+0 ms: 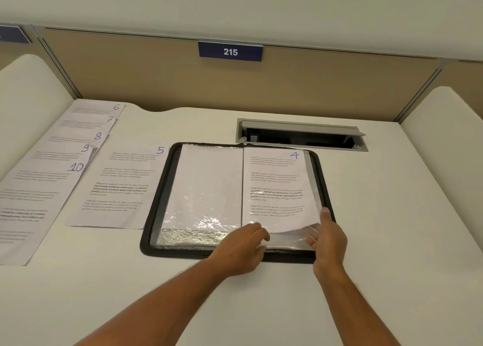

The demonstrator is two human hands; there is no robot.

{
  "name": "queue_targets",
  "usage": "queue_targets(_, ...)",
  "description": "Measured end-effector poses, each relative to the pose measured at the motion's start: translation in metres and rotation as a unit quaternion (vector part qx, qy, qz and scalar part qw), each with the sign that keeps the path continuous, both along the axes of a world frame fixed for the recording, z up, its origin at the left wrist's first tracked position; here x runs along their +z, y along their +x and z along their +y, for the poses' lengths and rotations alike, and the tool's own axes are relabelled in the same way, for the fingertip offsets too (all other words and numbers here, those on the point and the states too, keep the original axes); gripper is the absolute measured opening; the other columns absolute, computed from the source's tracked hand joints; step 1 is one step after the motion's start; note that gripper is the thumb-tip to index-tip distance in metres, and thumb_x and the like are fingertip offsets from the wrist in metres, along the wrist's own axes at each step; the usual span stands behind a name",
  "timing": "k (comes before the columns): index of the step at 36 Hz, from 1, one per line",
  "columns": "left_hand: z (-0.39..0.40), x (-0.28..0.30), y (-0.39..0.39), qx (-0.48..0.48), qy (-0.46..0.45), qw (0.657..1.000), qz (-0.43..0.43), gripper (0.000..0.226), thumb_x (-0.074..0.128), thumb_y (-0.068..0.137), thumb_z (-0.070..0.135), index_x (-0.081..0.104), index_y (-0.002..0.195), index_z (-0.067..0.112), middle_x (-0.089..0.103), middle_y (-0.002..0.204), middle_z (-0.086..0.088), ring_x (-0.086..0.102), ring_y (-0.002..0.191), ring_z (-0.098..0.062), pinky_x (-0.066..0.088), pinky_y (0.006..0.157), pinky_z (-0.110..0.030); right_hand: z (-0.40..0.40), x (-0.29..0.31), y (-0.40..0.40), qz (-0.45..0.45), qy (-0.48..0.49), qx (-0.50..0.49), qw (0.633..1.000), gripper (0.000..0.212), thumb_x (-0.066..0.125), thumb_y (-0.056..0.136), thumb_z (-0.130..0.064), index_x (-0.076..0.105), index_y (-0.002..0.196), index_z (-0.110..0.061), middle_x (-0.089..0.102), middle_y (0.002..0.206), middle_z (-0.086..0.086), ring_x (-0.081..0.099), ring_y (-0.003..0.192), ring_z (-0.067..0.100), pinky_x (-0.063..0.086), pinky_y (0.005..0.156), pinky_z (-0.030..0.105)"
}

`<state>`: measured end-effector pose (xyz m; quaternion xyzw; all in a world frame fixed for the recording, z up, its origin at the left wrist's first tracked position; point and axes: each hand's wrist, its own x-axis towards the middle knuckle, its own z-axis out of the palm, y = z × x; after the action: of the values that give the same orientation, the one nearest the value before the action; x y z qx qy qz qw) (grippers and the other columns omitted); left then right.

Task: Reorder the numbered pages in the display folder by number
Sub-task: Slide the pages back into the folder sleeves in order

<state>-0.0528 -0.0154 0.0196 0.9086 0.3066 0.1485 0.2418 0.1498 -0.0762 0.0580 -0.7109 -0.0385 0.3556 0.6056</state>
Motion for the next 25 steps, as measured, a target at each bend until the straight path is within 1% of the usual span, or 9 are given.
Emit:
queue_targets(2, 0.005, 0.006, -0.003, 0.019, -0.025, 0.999, -0.014, 0.020, 0.059, 0.096, 0.026, 0.059, 0.115, 0.020, 0.054, 0.100, 0.009, 0.049, 0.087, -0.006, 0.042, 0.075, -0.022, 0.005, -0.003, -0.002, -0.045, -0.039, 0.007, 0.998, 0.021, 0.071, 0.095, -0.037, 0.069, 0.107, -0.019, 0.072, 0.106, 0.002, 0.068, 0.100, 0.024, 0.060, 0.087, 0.042)
queue_targets(4, 0.011, 0.014, -0.007, 0.054, -0.069, 0.995, -0.043, 0.018, 0.062, 0.096, 0.029, 0.060, 0.112, 0.022, 0.052, 0.095, 0.013, 0.048, 0.082, -0.003, 0.043, 0.073, -0.020, 0.009, -0.001, -0.008, -0.076, -0.049, 0.001, 0.996, 0.014, 0.073, 0.094, -0.022, 0.068, 0.106, -0.017, 0.071, 0.107, 0.004, 0.068, 0.100, 0.024, 0.059, 0.079, 0.034)
queue_targets(6, 0.018, 0.022, -0.013, 0.106, -0.128, 0.983, -0.079, 0.017, 0.065, 0.096, 0.032, 0.061, 0.110, 0.023, 0.055, 0.094, 0.014, 0.055, 0.084, -0.005, 0.047, 0.074, -0.019, 0.014, 0.010, -0.022, -0.136, -0.033, 0.011, 0.990, 0.012, 0.069, 0.095, -0.014, 0.067, 0.107, -0.018, 0.071, 0.104, 0.001, 0.067, 0.098, 0.020, 0.052, 0.073, 0.026)
queue_targets(10, 0.038, 0.037, -0.030, 0.229, -0.230, 0.934, -0.149, 0.013, 0.064, 0.097, 0.038, 0.065, 0.102, 0.026, 0.065, 0.094, 0.013, 0.061, 0.088, 0.000, 0.051, 0.077, -0.016, 0.023, 0.034, -0.072, -0.242, 0.042, 0.097, 0.964, 0.015, 0.067, 0.097, -0.013, 0.067, 0.109, -0.022, 0.070, 0.101, -0.009, 0.067, 0.095, 0.007, 0.050, 0.072, 0.012)
queue_targets(14, 0.060, 0.049, -0.056, 0.282, -0.333, 0.869, -0.232, 0.036, 0.047, 0.103, 0.049, 0.069, 0.103, 0.021, 0.072, 0.095, 0.004, 0.069, 0.090, -0.011, 0.057, 0.084, -0.032, 0.033, 0.038, -0.126, -0.369, 0.110, 0.213, 0.898, 0.019, 0.068, 0.095, -0.008, 0.067, 0.106, -0.023, 0.067, 0.099, -0.015, 0.063, 0.096, 0.000, 0.050, 0.081, 0.010)
queue_targets(16, 0.069, 0.053, -0.071, 0.299, -0.385, 0.828, -0.278, 0.047, 0.041, 0.105, 0.051, 0.071, 0.104, 0.015, 0.075, 0.096, -0.003, 0.071, 0.093, -0.019, 0.059, 0.086, -0.036, 0.041, 0.035, -0.149, -0.418, 0.131, 0.254, 0.862, 0.017, 0.069, 0.095, -0.007, 0.070, 0.105, -0.019, 0.065, 0.099, -0.013, 0.063, 0.097, 0.000, 0.048, 0.083, 0.009)
queue_targets(18, 0.076, 0.056, -0.086, 0.304, -0.413, 0.802, -0.306, 0.056, 0.035, 0.106, 0.054, 0.072, 0.105, 0.012, 0.076, 0.096, -0.008, 0.072, 0.095, -0.025, 0.059, 0.086, -0.038, 0.049, 0.029, -0.170, -0.442, 0.137, 0.288, 0.839, 0.012, 0.068, 0.096, -0.008, 0.071, 0.104, -0.016, 0.064, 0.100, -0.011, 0.063, 0.097, 0.002, 0.049, 0.084, 0.011)
queue_targets(21, 0.084, 0.059, -0.104, 0.318, -0.433, 0.777, -0.328, 0.062, 0.029, 0.105, 0.057, 0.073, 0.108, 0.013, 0.077, 0.097, -0.008, 0.073, 0.095, -0.023, 0.060, 0.083, -0.036, 0.059, 0.019, -0.196, -0.450, 0.127, 0.343, 0.815, 0.010, 0.066, 0.098, -0.013, 0.070, 0.106, -0.019, 0.063, 0.104, -0.011, 0.062, 0.098, 0.006, 0.052, 0.086, 0.017)
queue_targets(25, 0.094, 0.057, -0.126, 0.356, -0.441, 0.753, -0.334, 0.047, 0.040, 0.103, 0.056, 0.072, 0.104, 0.021, 0.077, 0.093, 0.001, 0.074, 0.086, -0.013, 0.058, 0.069, -0.025, 0.070, 0.006, -0.224, -0.453, 0.101, 0.398, 0.791, 0.013, 0.062, 0.101, -0.022, 0.070, 0.112, -0.021, 0.067, 0.110, -0.009, 0.061, 0.101, 0.006, 0.053, 0.094, 0.019)
